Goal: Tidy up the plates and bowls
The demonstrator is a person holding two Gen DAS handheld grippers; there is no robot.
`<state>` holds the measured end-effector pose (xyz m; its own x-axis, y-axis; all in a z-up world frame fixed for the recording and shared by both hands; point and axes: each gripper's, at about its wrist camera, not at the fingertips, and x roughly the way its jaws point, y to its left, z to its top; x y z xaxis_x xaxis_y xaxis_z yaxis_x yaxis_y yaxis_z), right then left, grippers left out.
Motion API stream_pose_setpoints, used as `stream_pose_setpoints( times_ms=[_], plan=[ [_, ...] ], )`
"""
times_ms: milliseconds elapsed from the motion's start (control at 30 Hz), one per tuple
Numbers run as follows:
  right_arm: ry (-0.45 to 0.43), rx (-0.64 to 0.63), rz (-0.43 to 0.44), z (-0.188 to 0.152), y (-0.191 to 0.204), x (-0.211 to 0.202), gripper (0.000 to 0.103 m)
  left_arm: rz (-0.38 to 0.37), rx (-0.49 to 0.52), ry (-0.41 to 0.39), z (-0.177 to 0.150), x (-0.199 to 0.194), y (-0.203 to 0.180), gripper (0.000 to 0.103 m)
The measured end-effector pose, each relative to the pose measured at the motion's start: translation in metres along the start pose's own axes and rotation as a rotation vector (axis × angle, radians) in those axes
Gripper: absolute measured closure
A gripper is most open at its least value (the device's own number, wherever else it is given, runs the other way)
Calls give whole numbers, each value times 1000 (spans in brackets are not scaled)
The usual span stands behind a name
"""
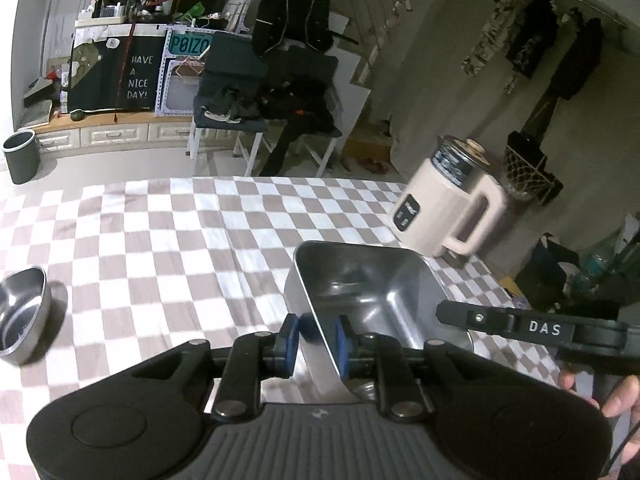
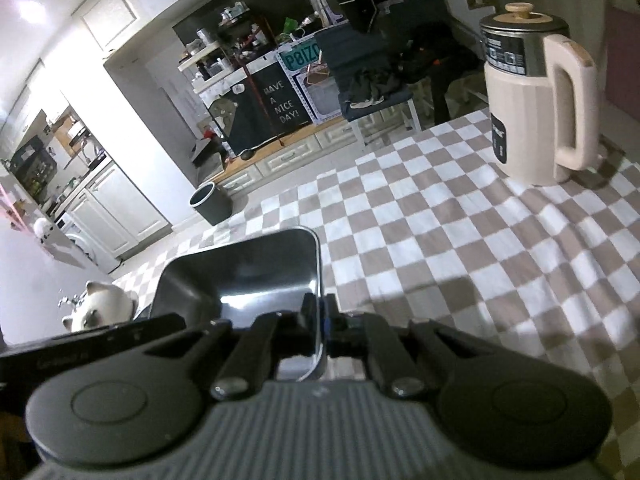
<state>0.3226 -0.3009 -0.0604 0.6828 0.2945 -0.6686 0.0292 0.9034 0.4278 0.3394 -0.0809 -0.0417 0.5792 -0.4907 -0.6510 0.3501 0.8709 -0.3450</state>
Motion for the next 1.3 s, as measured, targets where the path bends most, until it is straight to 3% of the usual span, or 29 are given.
stream_pose_setpoints(
  times_ms=[300, 633, 833, 1300],
  plan=[
    [-6, -39, -5, -21, -1, -29, 99, -30, -39, -12, -40, -26, -24, 80],
    [6, -92, -12, -29, -6, -37, 98, -38, -74, 20, -79, -25, -36, 80],
    [16, -122, 8, -30, -13, -38, 98, -42, -111, 52, -94, -14, -36, 80],
    [78, -128, -63, -40, -20, -29, 97, -49, -81, 168, -118, 18, -48, 72]
  ],
)
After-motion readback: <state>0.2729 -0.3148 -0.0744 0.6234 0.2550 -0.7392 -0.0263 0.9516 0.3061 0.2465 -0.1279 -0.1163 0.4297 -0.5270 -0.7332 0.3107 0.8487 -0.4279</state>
